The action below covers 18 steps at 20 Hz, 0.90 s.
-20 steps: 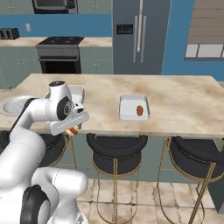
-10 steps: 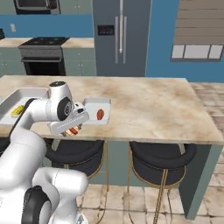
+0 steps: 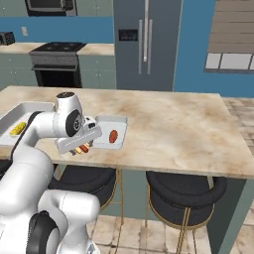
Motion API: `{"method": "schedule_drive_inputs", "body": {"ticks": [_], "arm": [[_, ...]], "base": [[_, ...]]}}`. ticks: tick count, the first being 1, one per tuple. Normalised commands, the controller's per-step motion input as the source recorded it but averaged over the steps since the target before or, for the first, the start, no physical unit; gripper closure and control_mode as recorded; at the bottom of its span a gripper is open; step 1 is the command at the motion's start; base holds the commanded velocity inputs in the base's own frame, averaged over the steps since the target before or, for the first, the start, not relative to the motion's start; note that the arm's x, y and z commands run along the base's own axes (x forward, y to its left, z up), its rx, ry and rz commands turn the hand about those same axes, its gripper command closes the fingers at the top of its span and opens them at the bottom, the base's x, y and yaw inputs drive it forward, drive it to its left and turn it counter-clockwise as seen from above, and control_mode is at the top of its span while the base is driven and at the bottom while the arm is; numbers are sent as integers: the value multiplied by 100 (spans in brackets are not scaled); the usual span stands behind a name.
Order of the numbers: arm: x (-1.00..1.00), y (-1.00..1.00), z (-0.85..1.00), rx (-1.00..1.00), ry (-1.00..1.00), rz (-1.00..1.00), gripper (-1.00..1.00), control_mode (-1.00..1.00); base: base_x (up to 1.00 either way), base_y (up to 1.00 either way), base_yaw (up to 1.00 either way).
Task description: Place one cooked food and one vegetable from the large plate to each tupperware container.
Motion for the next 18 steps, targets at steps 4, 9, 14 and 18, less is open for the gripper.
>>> {"method": "schedule_drive_inputs", "body": {"ticks": [4, 9, 14, 18], "arm": [[0, 0, 0, 0, 0, 0, 100, 100], [0, 0, 0, 0, 0, 0, 100, 100], [0, 0, 0, 0, 0, 0, 100, 100], [0, 0, 0, 0, 0, 0, 100, 100]], "base": [[82, 0, 9], [43, 9, 0], [8, 2, 0], [0, 0, 0]]}}
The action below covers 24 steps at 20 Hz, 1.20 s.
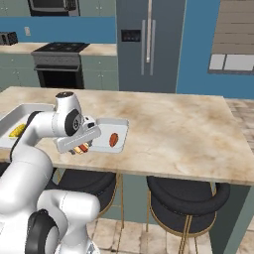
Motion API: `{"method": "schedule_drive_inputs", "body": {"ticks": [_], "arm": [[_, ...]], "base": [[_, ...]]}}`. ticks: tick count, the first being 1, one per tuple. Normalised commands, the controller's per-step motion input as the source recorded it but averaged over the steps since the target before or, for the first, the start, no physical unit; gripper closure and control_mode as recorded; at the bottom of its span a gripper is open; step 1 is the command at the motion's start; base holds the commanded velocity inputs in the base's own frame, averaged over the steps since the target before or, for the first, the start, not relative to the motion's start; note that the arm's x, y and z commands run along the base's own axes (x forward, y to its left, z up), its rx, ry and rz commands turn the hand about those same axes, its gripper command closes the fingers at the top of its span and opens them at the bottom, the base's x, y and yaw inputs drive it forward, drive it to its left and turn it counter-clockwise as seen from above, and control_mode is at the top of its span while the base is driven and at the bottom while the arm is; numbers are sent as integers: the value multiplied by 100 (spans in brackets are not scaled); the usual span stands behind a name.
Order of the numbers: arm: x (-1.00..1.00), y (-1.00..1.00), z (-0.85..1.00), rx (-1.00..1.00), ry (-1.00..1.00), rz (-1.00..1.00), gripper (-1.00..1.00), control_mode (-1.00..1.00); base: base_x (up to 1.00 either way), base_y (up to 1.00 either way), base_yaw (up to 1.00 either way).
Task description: Place one cooked food and one vegetable from the large plate to each tupperware container.
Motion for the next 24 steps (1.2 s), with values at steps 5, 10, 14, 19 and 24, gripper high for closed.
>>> {"method": "schedule_drive_inputs", "body": {"ticks": [5, 10, 14, 19, 24], "arm": [[1, 0, 0, 0, 0, 0, 100, -100], [44, 1, 0, 2, 3, -17, 100, -100], [76, 0, 4, 19, 1, -48, 100, -100], [51, 0, 0, 6, 0, -35, 100, -100], [62, 0, -4, 0, 0, -20, 100, -100]], "base": [[0, 0, 0], [0, 0, 0], [0, 0, 0], [0, 0, 0], [0, 0, 0]]}}
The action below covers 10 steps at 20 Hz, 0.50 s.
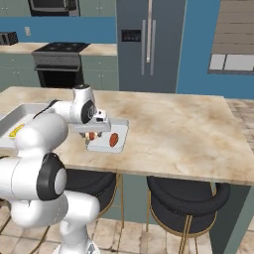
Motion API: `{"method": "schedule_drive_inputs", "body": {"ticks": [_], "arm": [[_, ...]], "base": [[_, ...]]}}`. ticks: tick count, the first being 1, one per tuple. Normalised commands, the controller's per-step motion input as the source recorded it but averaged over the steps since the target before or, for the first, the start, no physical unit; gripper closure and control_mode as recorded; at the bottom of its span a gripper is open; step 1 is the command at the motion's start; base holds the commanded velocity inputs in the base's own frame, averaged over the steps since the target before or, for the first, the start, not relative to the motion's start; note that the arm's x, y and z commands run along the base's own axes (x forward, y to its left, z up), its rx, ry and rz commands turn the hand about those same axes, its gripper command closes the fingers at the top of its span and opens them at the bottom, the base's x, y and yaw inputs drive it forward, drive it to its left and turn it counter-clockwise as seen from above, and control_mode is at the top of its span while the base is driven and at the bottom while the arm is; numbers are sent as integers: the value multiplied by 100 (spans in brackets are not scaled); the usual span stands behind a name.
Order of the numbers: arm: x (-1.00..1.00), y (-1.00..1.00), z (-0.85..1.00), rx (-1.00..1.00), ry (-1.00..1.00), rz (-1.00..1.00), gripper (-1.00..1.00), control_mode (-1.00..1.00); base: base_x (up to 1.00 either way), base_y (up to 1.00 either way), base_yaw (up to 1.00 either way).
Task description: Place one cooked food and one vegetable from the large plate to each tupperware container.
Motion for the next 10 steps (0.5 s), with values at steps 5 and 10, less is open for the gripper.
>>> {"method": "schedule_drive_inputs", "body": {"ticks": [5, 10], "arm": [[81, 0, -36, 7, 1, -33, 100, -100], [79, 0, -22, 10, 11, -24, 100, -100]], "base": [[0, 0, 0], [0, 0, 0]]}}
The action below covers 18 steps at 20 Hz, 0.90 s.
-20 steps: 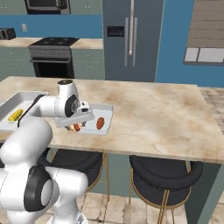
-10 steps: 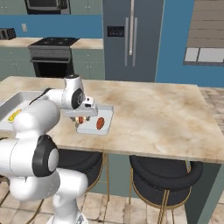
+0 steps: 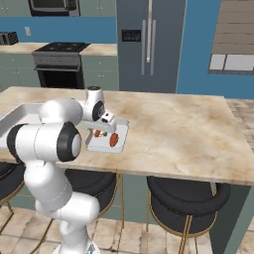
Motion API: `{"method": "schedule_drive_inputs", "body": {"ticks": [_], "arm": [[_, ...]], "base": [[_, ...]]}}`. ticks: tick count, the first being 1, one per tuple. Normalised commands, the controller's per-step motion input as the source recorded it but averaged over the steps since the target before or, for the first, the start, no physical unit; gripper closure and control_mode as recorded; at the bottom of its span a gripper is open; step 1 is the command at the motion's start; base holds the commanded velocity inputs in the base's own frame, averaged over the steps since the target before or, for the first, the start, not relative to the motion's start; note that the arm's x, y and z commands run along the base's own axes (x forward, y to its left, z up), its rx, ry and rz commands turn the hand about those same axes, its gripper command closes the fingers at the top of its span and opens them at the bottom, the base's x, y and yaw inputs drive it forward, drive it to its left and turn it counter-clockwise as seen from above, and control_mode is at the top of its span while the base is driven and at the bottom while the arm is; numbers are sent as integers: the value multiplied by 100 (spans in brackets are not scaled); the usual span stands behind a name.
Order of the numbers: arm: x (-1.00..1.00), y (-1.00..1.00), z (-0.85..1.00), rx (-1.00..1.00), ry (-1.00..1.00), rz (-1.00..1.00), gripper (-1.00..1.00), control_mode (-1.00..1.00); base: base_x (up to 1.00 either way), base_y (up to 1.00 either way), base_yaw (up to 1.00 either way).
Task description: Place one cooked food and one vegetable from the large plate to each tupperware container.
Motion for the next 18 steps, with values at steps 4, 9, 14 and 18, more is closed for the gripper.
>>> {"method": "schedule_drive_inputs", "body": {"ticks": [4, 9, 14, 18], "arm": [[56, 0, -26, 0, 12, 1, 100, -100], [29, 0, -21, 0, 3, 4, 100, -100], [28, 16, -39, 0, 0, 15, 100, -100], [9, 35, -25, 0, 0, 6, 100, -100]], "base": [[0, 0, 0], [0, 0, 0], [0, 0, 0], [0, 0, 0]]}}
